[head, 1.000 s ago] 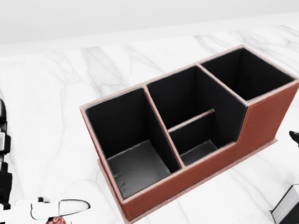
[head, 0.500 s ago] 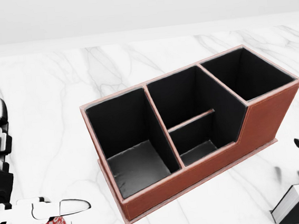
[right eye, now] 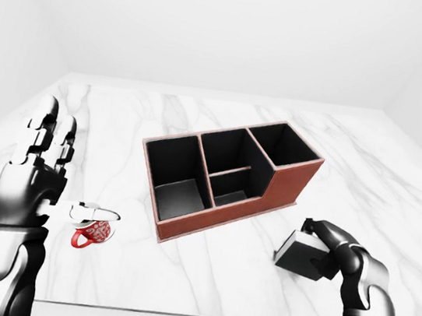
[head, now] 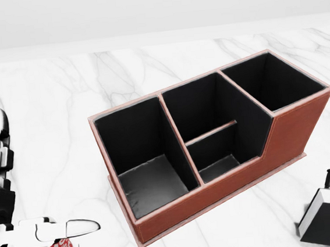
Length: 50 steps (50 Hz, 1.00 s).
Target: Pick up the book and place it in the back compartment of the caddy.
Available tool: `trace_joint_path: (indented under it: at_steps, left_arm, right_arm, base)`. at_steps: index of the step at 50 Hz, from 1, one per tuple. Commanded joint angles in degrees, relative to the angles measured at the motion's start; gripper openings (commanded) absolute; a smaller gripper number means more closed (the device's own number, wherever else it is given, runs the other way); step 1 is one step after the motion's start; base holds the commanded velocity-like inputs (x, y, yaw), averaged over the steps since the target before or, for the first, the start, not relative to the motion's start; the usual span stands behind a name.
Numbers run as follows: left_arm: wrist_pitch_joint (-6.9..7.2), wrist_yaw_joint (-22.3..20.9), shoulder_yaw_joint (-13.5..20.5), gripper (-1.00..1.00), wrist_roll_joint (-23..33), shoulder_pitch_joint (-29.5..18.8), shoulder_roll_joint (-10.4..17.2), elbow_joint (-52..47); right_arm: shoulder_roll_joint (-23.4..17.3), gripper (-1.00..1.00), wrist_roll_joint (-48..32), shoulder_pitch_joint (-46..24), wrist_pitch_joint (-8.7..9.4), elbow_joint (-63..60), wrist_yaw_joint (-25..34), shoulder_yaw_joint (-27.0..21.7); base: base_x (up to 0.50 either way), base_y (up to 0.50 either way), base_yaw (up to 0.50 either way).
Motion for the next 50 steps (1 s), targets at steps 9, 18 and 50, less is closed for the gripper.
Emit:
trace_joint_path:
  at_steps: [9,18,50]
  left_arm:
    - [0.00,0.2,0.1,1.00,-0.1,-0.4,0.1,0.9]
    - [0.00,0.2,0.3,1.00,-0.2,-0.4,0.2,0.8]
    - [0.00,0.2,0.2,1.00,-0.2,-0.5,0.2,0.9]
  right_arm:
    - [-0.1,-1.00,-0.1,-1.1,0.00,-6.0,3.4,-1.7]
    - [-0.5,-1.00,0.4,-2.6,0.00,-11.4,5.4,-2.8]
    - [-0.3,-1.00,0.9,-4.7,0.00,-32.1,5.4,-5.2]
  base:
    - [0.00,0.00,0.00]
    - [0.00,0.00,0.00]
    - [0.00,0.00,0.00]
